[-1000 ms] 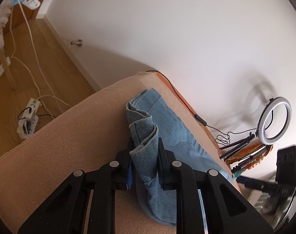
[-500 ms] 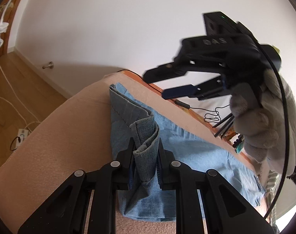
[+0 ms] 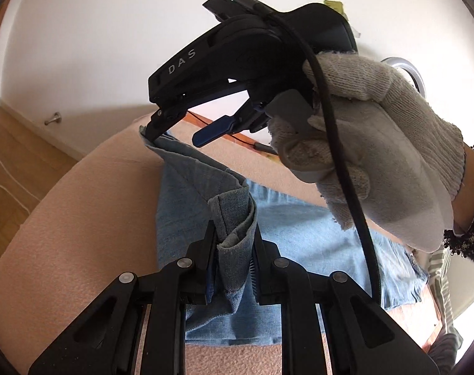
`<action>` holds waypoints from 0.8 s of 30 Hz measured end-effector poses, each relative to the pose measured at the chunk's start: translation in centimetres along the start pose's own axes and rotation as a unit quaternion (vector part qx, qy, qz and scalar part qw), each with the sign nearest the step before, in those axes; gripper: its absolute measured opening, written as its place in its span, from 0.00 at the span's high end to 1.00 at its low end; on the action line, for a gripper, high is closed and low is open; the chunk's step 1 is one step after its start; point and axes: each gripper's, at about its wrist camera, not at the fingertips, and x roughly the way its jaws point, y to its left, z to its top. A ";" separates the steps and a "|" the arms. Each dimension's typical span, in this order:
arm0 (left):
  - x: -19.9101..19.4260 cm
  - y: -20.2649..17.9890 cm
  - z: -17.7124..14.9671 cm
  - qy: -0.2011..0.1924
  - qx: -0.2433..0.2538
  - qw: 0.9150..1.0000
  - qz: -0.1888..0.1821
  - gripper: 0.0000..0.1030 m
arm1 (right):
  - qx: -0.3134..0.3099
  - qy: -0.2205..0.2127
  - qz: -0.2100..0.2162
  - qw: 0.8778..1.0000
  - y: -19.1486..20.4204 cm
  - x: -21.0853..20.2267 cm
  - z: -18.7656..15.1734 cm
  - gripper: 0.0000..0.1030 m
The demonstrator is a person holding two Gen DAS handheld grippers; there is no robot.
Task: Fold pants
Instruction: 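Grasp the jeans edge with the right gripper beside the left gripper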
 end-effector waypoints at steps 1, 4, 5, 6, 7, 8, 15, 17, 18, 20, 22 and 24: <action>0.1 -0.2 0.0 0.001 0.004 1.000 0.001 0.85 | 0.001 0.006 -0.001 1.000 -0.1 0.2 0.0 0.42; 0.1 -0.4 -0.1 0.001 0.006 1.000 0.002 0.85 | -0.008 0.013 0.000 1.000 0.3 0.4 -0.1 0.42; 0.1 -0.5 -0.2 0.001 0.008 1.000 0.003 0.85 | -0.017 0.015 0.001 1.000 0.6 0.4 -0.1 0.42; 0.1 -0.6 -0.3 0.000 0.009 1.000 0.003 0.85 | -0.029 0.019 -0.004 0.999 1.1 0.4 -0.2 0.42; 0.1 -0.7 -0.4 0.001 0.009 1.000 0.003 0.85 | -0.043 0.024 -0.013 0.999 1.6 0.6 -0.2 0.42; -0.1 -1.0 -0.5 0.001 0.010 1.000 0.002 0.85 | -0.057 0.030 -0.023 0.998 2.1 0.8 -0.2 0.42; 0.0 -1.3 -0.5 0.002 0.013 1.000 0.003 0.85 | -0.115 0.056 -0.110 0.986 3.8 2.9 -0.5 0.42; 0.0 -1.4 -0.4 0.002 0.014 1.000 0.003 0.85 | -0.117 0.048 -0.126 0.984 3.6 2.9 -0.6 0.42; -0.1 -1.4 -0.4 0.001 0.012 1.000 0.003 0.85 | -0.115 0.042 -0.127 0.984 3.4 2.8 -0.6 0.42; -0.1 -1.3 -0.2 0.000 0.009 1.000 0.004 0.85 | -0.103 0.035 -0.114 0.988 2.5 2.3 -0.6 0.55; -0.4 -1.3 -0.1 -0.001 0.007 1.000 0.005 0.85 | -0.084 0.033 -0.099 0.991 1.6 1.8 -0.6 0.85; -0.9 -1.3 0.1 -0.005 0.005 1.000 0.006 0.85 | -0.058 0.018 -0.078 0.995 0.5 0.8 -0.7 0.91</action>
